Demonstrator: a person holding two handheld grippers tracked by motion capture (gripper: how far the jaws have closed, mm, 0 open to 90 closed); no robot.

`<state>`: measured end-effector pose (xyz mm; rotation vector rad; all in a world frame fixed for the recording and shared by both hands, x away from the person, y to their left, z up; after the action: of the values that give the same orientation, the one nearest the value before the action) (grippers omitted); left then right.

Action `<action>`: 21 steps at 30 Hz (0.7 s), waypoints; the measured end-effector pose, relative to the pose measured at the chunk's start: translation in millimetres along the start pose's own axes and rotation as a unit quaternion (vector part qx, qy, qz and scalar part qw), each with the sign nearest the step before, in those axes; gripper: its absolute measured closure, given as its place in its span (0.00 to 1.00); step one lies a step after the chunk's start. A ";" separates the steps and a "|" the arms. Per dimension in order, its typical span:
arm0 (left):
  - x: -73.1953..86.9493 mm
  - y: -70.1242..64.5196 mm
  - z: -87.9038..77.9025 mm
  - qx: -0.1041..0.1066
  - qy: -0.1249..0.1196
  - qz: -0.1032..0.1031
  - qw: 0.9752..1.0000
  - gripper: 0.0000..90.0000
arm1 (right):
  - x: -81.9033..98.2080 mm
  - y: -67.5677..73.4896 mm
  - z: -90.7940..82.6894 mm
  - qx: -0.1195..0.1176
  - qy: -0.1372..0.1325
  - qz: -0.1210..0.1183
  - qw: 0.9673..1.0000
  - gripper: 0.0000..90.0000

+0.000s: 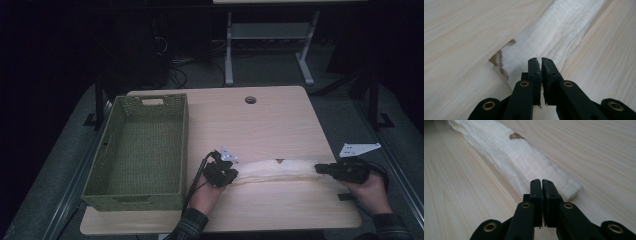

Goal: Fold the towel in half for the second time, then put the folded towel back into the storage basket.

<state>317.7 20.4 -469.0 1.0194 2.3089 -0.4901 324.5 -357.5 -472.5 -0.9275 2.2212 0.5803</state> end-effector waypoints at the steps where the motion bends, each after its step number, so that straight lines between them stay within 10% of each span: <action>1: 1.5 -0.4 2.6 0.001 0.006 0.002 1.000 0.95 | 1.6 0.7 1.0 0.000 0.003 -0.002 1.000 0.98; 5: 5.3 -1.2 6.5 0.003 0.020 0.006 1.000 0.95 | 11.1 3.4 8.4 0.009 0.041 -0.010 0.999 1.00; 14: 7.1 1.0 4.8 0.011 0.021 0.010 1.000 0.95 | 15.0 0.5 8.3 -0.001 0.034 -0.011 0.999 1.00; 21: 0.9 7.8 -2.8 0.013 0.003 0.007 1.000 0.77 | 9.0 2.4 0.0 -0.008 0.008 -0.001 1.000 1.00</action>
<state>322.2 27.4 -468.1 1.0500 2.3047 -0.5143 317.9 -360.1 -478.5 -0.9453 2.2328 0.5912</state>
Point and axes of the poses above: each handheld gripper's, and its own axes: z roughly forward along the jaws, x roughly out of its underside, y roughly to its left, the point moved 3 cm from there along z, roughly forward along the jaws, and after that the axes turned 1 degree about y, right-handed, at the moved point
